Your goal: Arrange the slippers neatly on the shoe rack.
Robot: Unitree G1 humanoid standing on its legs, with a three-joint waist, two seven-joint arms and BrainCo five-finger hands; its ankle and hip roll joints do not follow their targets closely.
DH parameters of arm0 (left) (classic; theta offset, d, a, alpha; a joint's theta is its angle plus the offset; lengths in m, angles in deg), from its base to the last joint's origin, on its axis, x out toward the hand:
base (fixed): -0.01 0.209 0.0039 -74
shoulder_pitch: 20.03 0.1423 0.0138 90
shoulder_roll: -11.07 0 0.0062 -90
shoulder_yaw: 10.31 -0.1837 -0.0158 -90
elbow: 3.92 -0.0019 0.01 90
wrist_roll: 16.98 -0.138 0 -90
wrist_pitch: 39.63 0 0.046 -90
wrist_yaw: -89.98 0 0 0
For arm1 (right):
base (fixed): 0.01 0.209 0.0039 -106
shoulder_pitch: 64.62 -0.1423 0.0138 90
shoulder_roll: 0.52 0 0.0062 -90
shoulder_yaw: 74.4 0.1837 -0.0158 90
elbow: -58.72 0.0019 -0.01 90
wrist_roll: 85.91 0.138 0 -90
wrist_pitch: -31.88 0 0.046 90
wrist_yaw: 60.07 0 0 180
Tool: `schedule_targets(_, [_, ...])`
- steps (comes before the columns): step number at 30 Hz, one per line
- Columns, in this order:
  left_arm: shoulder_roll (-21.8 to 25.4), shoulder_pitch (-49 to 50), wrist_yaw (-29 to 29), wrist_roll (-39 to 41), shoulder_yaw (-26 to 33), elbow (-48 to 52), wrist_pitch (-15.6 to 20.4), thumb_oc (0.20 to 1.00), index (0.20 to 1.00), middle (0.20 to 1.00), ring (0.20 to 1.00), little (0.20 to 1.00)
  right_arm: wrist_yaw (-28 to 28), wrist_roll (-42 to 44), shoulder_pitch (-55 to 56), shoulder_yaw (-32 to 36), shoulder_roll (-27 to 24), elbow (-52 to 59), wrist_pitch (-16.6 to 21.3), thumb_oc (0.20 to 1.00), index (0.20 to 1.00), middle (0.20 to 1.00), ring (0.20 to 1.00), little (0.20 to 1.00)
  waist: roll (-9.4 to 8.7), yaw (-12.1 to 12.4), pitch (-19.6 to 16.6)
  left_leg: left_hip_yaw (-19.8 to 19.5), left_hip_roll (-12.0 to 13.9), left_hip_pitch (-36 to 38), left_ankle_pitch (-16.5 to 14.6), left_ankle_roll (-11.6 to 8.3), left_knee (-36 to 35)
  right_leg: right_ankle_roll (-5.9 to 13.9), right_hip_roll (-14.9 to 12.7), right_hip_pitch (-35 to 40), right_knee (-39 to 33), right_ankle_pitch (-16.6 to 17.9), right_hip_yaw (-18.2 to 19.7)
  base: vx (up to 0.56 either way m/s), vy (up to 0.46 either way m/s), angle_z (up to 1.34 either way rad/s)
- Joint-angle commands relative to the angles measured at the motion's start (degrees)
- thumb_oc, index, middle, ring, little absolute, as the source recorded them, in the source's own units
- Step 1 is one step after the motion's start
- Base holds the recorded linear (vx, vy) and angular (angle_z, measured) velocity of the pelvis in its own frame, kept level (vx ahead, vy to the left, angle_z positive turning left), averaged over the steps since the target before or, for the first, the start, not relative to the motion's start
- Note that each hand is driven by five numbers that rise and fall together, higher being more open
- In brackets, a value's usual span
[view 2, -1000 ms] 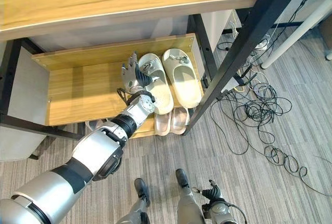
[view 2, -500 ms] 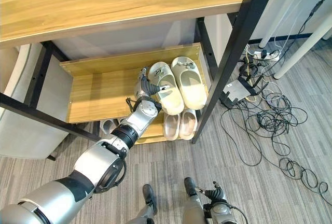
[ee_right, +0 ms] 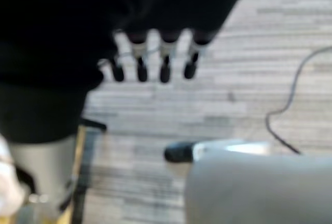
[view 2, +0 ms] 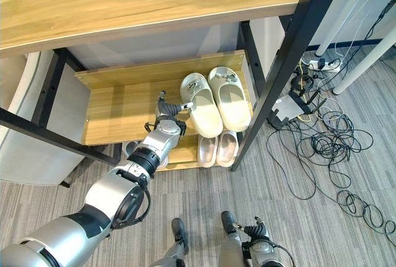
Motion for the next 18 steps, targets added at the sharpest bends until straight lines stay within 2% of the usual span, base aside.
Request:
schedule_targets(1, [-0.8, -5.9, -1.3, 1.4, 4.0, -2.2, 1.6, 1.0, 1.0, 1.0, 1.0, 1.0, 0.8, 1.8, -1.0, 1.8, -0.1, 0.0, -0.4, 1.0, 1.0, 1.0, 1.0, 1.0, 0.94, 0.0, 3.8, -3.8, -2.2, 6.3, -3.2, -2.92, 0.2, -1.64, 0.5, 4.5, -4.9, 5.6, 2.9, 0.0, 0.0, 0.0])
schedule_targets(8, [-2.4, -4.9, -6.0, 2.8, 2.6, 3.6, 4.4, 1.0, 1.0, 1.0, 1.0, 1.0, 0.7, 2.4, -1.8, 2.0, -0.5, 0.3, -0.7, 1.0, 1.0, 1.0, 1.0, 1.0, 0.88, -0.2, 4.4, -3.4, -2.1, 6.5, -3.3, -2.92, 0.2, -1.74, 0.8, 4.0, -4.0, 5.7, 3.2, 0.0, 0.0, 0.0])
schedule_targets(9, [-2.4, -4.0, -7.5, 2.3, 1.6, 5.9, 6.5, 1.0, 1.0, 1.0, 1.0, 1.0, 0.5, 2.5, -1.9, 2.1, -0.6, 0.3, -0.7, 1.0, 1.0, 1.0, 1.0, 1.0, 0.93, -0.3, 4.5, -3.2, -2.0, 6.6, -3.3, -2.97, 0.2, -1.75, 0.8, 3.8, -3.7, 5.6, 3.2, 0.0, 0.0, 0.0])
schedule_targets(11, [-3.0, -1.9, -9.3, 2.0, 0.7, 8.8, 7.6, 1.0, 1.0, 1.0, 1.0, 1.0, 0.1, 2.5, -2.2, 2.3, -0.9, 0.2, -0.9, 1.0, 1.0, 1.0, 1.0, 1.0, 0.83, -0.4, 4.6, -3.0, -1.9, 6.6, -3.4, -3.0, 0.2, -1.81, 0.9, 3.6, -3.4, 5.6, 3.4, 0.0, 0.0, 0.0])
schedule_targets(18, [-5.6, 0.5, -14.3, 1.8, -1.4, 11.7, 6.8, 1.0, 1.0, 1.0, 1.0, 1.0, 0.0, 2.7, -2.5, 2.2, -1.3, -0.3, -0.7, 1.0, 1.0, 1.0, 1.0, 1.0, 0.81, -0.4, 4.5, -2.3, -1.7, 6.4, -3.6, -2.99, 0.2, -1.93, 1.1, 2.5, -2.9, 5.7, 4.1, 0.0, 0.0, 0.0])
